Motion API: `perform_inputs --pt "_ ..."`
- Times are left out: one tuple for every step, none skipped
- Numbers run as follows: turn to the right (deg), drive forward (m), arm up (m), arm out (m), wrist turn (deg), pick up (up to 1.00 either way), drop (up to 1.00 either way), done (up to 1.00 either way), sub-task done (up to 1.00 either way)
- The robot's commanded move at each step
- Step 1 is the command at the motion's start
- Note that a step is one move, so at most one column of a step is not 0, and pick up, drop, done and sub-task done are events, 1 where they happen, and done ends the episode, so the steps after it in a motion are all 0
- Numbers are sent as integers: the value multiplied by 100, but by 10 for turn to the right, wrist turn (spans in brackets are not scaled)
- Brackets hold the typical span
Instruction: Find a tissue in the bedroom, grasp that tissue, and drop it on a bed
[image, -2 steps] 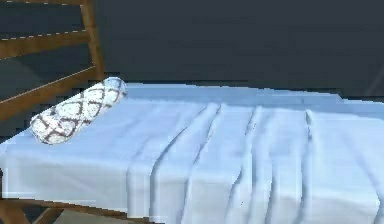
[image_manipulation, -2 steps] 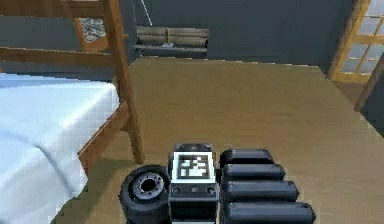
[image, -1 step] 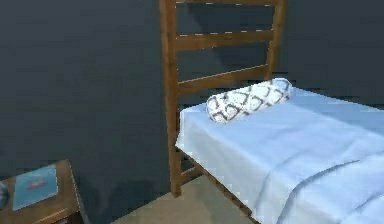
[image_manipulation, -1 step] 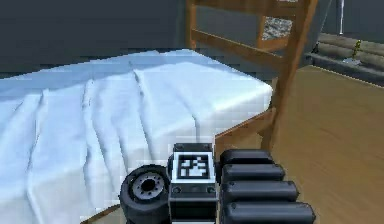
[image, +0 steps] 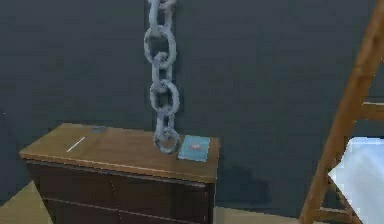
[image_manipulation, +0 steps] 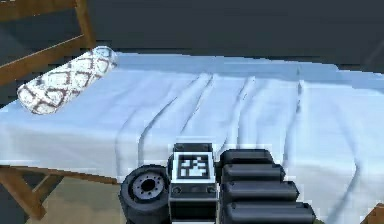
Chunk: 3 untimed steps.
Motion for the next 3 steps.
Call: perform_inputs --pt "-450 0 0 0 0 0 0 0 0" --pt "-150 0 0 0 0 0 0 0 0" --pt "450 0 0 0 0 0 0 0 0"
